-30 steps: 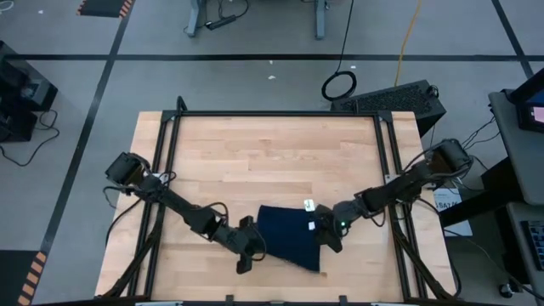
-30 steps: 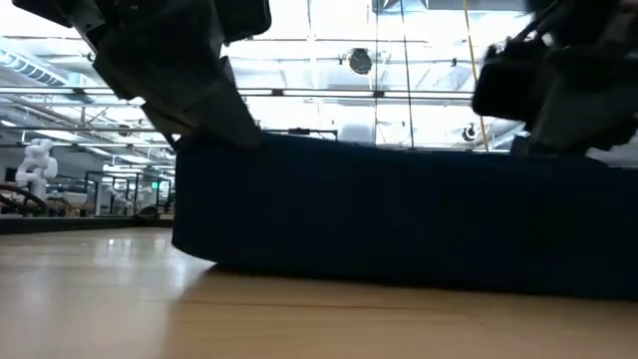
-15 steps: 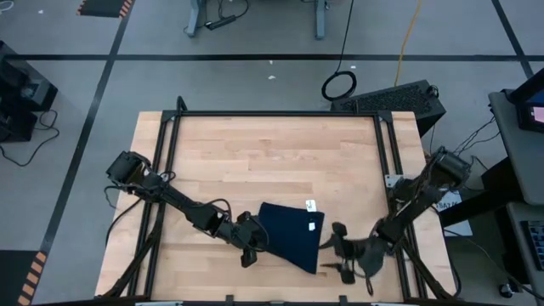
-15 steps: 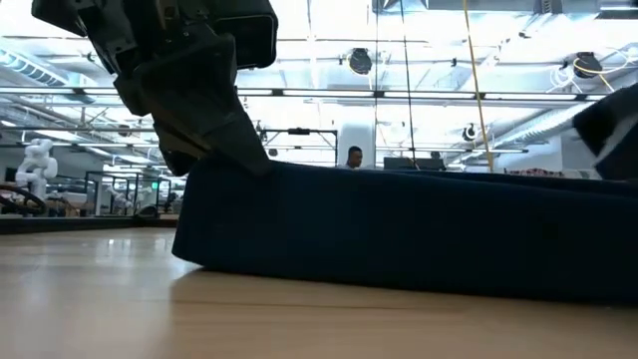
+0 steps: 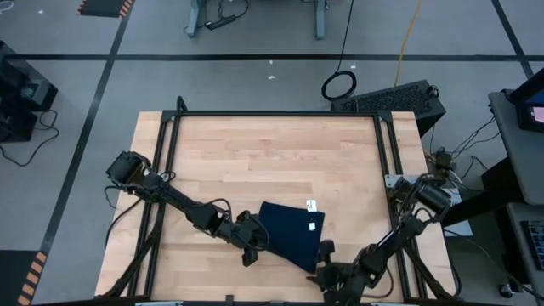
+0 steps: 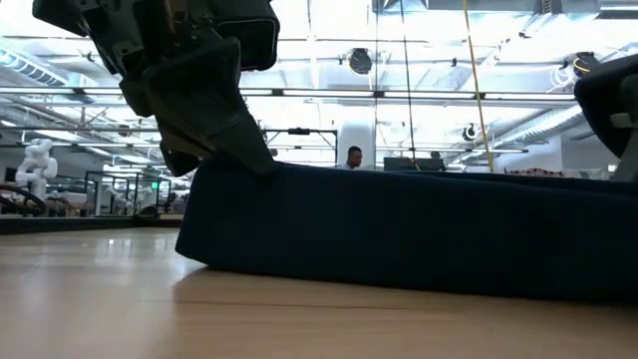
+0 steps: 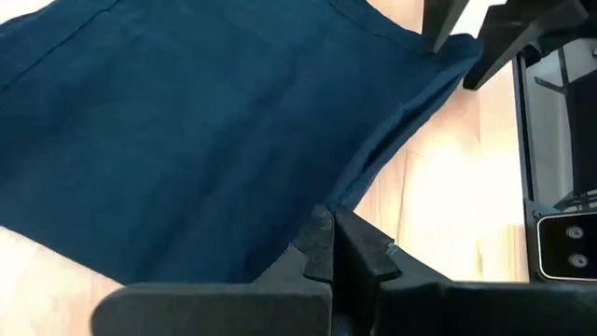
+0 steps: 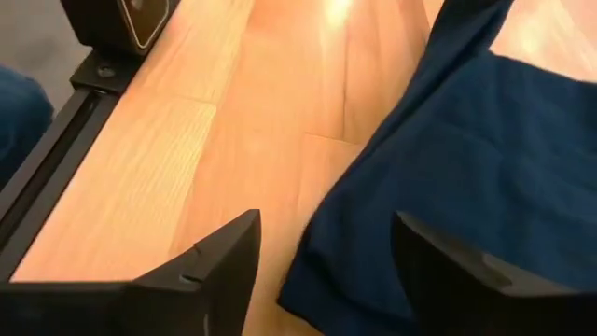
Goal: Roll towel into tight, uniform cylinder
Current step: Roll the blue cloth napkin
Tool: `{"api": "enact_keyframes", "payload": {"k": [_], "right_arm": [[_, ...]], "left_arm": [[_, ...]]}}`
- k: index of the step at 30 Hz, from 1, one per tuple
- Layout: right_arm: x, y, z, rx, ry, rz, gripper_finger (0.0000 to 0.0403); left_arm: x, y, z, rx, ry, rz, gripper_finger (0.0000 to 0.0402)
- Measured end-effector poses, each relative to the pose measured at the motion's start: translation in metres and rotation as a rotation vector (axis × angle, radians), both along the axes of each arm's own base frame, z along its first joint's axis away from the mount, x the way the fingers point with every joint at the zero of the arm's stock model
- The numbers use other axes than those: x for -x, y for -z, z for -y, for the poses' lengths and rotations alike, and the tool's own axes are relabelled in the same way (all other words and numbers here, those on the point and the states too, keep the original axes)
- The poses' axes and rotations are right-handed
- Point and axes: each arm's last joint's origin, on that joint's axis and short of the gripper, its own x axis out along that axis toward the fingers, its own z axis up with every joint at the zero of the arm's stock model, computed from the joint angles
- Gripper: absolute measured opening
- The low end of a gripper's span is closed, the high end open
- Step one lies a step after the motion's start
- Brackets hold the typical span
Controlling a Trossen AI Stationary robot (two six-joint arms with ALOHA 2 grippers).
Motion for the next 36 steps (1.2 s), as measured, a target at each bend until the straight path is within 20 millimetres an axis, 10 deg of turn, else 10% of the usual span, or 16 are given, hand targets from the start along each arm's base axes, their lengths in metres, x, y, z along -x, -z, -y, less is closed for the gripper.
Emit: {"api": "enact_keyframes", "payload": {"k": [15,26,36], "right_arm": [[-0.003,-0.001,-0.003,-0.166,0.181,0.003,0.0014],[-0.006,-0.032,-0.002,-0.539,0.216,-0.111,0.0003],[-0.013,-0.004,0.034,-0.789,0.193,-0.237,0.0001]], "left_arm": [[0.008,0.0,0.015,0.005,0.067,-0.005,0.0001],[0.013,-0.003,0.032,0.059,0.258,0.021,0.0001],[0.005,0.02,0.004,0.099,0.266,-0.07,0.0001]]}}
